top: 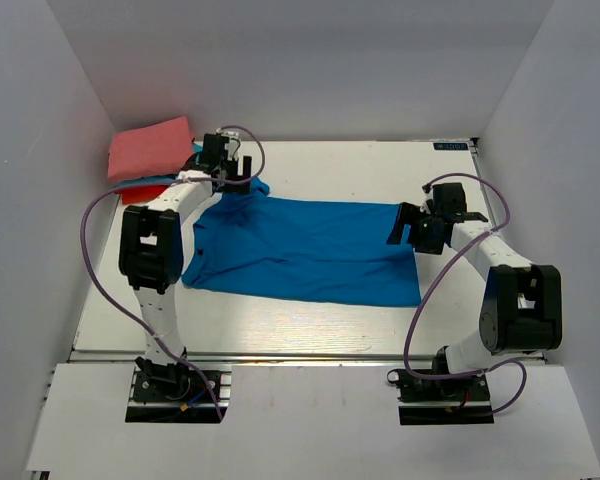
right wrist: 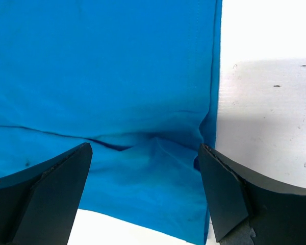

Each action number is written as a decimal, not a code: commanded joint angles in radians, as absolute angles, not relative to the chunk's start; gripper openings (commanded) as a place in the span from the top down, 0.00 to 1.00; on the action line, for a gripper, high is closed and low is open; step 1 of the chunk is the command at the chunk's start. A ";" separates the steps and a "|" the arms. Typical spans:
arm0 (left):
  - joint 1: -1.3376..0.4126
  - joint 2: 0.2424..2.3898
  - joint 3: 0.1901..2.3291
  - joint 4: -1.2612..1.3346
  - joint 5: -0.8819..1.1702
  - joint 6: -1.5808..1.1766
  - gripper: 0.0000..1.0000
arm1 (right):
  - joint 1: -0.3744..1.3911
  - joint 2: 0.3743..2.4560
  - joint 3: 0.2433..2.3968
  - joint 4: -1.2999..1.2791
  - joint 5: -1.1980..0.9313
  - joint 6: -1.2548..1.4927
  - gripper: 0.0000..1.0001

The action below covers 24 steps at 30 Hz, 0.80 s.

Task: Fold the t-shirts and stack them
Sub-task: Grap the side of the flattened tshirt furthest away from the robot with both arms

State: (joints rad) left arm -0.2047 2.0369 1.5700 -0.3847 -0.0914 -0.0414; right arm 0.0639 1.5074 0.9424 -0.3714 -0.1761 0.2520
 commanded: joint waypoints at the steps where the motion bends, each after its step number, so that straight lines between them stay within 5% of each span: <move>1: -0.202 2.067 1.702 -0.379 -0.017 -0.023 0.00 | 0.063 1.523 0.994 -0.357 -0.198 0.238 0.10; 9: -0.212 2.316 2.009 -0.492 -0.012 -0.005 0.00 | 0.064 1.558 1.012 -0.357 -0.187 0.236 0.10; 15: -0.212 2.391 2.020 -0.476 0.025 0.015 0.15 | 0.063 1.589 1.028 -0.360 -0.179 0.238 0.10; 19: -0.212 2.382 1.979 -0.453 0.070 0.038 0.42 | 0.064 1.609 1.038 -0.354 -0.179 0.238 0.10; 21: -0.212 2.370 1.927 -0.408 0.080 0.049 0.77 | 0.064 1.635 1.051 -0.351 -0.179 0.239 0.10; 22: -0.212 2.361 1.927 -0.408 0.080 0.049 0.77 | 0.067 1.635 1.054 -0.347 -0.179 0.239 0.10; 24: -0.212 2.361 1.927 -0.385 0.058 0.049 1.00 | 0.064 1.658 1.077 -0.330 -0.169 0.235 0.10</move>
